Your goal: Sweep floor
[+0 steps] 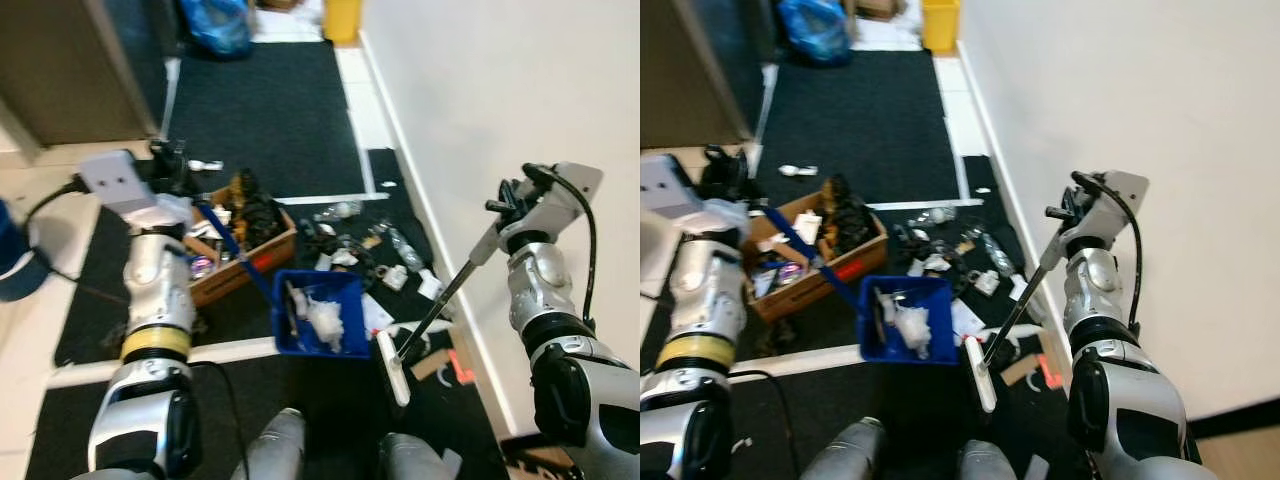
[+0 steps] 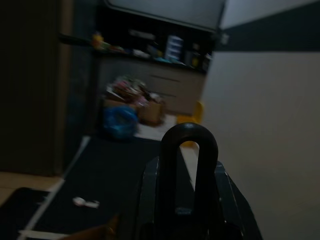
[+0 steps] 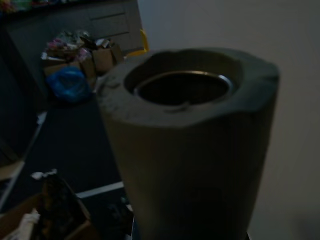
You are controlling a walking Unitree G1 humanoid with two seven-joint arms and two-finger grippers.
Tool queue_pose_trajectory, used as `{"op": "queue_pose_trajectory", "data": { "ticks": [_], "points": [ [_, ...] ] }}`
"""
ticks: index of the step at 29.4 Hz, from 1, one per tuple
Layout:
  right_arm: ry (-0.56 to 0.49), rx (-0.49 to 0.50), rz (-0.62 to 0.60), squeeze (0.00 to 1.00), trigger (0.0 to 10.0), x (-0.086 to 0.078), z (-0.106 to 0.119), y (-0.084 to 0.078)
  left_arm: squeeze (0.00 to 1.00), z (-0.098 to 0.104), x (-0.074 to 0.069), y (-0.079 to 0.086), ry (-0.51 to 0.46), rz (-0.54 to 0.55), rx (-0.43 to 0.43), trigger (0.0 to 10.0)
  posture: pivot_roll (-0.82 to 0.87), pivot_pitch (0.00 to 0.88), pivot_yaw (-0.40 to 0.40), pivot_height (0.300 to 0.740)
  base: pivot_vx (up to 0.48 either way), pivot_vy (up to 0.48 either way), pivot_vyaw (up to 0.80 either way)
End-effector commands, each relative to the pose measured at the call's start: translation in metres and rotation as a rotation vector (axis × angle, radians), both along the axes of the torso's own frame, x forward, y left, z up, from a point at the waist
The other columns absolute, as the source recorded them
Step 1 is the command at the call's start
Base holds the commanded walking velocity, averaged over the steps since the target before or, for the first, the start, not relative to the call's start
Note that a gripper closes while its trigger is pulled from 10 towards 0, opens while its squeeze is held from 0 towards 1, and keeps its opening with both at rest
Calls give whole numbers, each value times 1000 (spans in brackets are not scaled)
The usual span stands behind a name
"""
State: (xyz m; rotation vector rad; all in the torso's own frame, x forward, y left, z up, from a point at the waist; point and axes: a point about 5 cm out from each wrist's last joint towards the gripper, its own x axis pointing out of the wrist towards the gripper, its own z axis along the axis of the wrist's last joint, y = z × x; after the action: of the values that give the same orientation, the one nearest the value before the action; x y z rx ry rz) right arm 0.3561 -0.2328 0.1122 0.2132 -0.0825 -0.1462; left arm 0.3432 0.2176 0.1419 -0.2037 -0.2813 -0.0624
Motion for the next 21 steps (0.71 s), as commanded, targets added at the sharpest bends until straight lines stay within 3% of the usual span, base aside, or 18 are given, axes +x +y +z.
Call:
{"op": "queue_pose_trajectory", "data": {
  "ticks": [1, 5, 10, 16, 21],
  "points": [
    [-37, 30, -43, 0, 10000, 1, 6, -5, 0, 2, 4, -7, -1, -37, -30, 10000, 192, 0, -9, 740, 0, 0, 725],
    [-42, 80, -98, 0, 10000, 0, 6, -9, 0, -6, 9, -17, 55, -78, -45, 10000, 171, 0, 5, 740, 0, 0, 178],
    [-57, 66, -114, 0, 10000, -2, 7, -13, 0, -8, 10, -20, 59, -89, -45, 10000, 154, 0, 7, 740, 0, 0, 0],
    [-59, 49, -144, 0, 10000, -6, 6, -21, 0, -8, 9, -17, 49, -93, -49, 10000, 153, 0, 4, 740, 0, 0, 0],
    [-62, 10, -191, 0, 10000, -8, 10, -30, 0, -9, 6, -8, 32, -72, -52, 10000, 153, 0, -2, 740, 295, 0, 0]
  ]
}}
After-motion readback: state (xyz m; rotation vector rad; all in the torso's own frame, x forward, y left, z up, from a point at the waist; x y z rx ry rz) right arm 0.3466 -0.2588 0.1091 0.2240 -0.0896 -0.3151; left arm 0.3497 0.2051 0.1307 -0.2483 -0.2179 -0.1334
